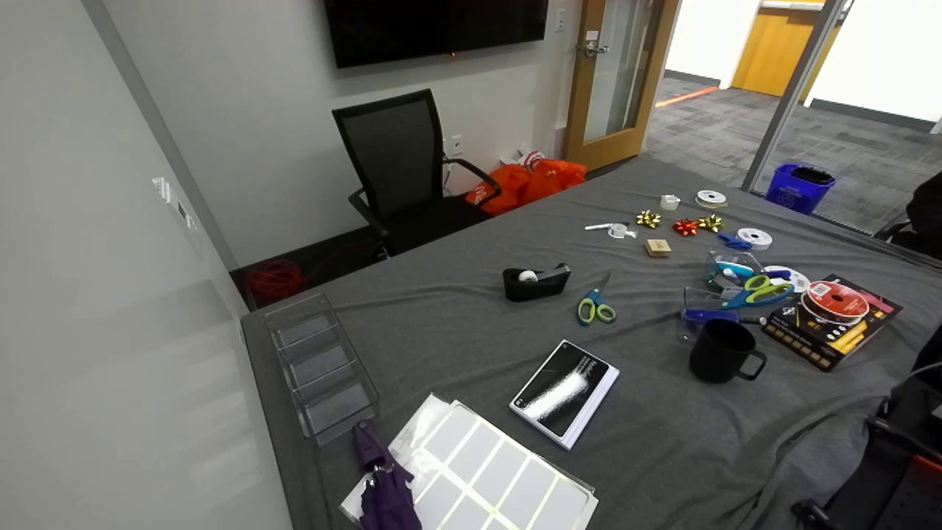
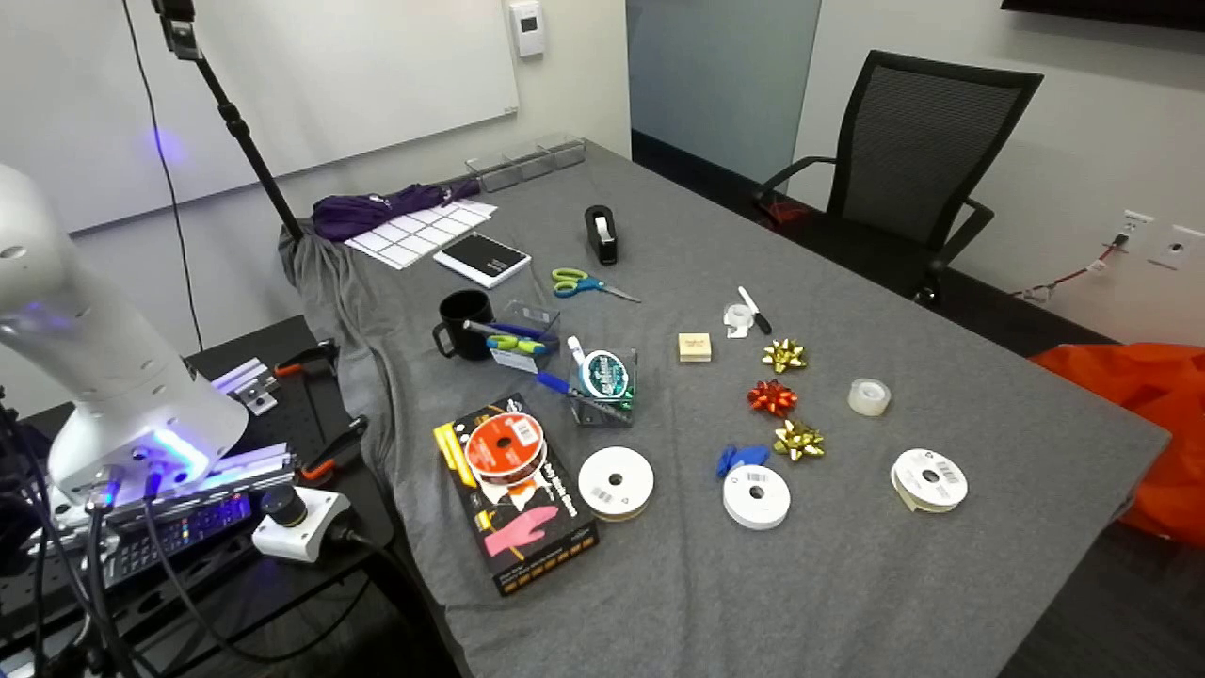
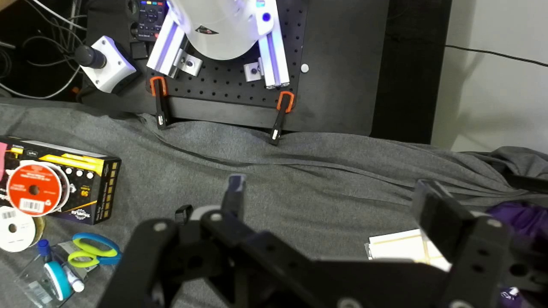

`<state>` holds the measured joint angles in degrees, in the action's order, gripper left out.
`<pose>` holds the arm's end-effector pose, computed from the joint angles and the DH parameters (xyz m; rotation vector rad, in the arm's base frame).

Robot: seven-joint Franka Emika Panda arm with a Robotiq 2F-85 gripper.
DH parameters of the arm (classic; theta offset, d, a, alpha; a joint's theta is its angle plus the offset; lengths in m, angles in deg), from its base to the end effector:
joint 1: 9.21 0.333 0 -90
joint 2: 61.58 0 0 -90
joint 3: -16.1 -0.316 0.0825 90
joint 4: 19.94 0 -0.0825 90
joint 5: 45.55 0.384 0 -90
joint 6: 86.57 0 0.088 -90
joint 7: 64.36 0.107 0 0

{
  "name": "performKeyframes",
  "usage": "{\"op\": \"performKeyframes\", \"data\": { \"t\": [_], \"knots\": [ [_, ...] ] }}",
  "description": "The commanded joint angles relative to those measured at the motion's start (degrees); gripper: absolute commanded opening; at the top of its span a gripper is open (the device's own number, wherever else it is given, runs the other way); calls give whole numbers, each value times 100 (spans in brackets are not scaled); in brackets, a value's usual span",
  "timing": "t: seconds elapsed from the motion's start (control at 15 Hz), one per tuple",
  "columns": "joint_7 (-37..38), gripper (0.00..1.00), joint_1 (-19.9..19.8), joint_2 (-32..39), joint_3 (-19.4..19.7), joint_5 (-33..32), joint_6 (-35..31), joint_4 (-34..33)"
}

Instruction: Move the scissors from the bowl to the cup

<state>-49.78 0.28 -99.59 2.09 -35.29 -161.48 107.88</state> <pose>0.2740 0.1674 0.5818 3.0543 0.1641 -0.4164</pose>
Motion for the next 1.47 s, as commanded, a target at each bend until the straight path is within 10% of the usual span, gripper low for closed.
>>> {"op": "performKeyframes", "data": {
  "t": [0.0,0.8,1.4],
  "knots": [
    [-33,100,-70,-4,-46,19,18,-14],
    [-33,100,-70,-4,-46,19,18,-14],
    [199,100,-673,177,592,319,-1468,275]
  ]
}}
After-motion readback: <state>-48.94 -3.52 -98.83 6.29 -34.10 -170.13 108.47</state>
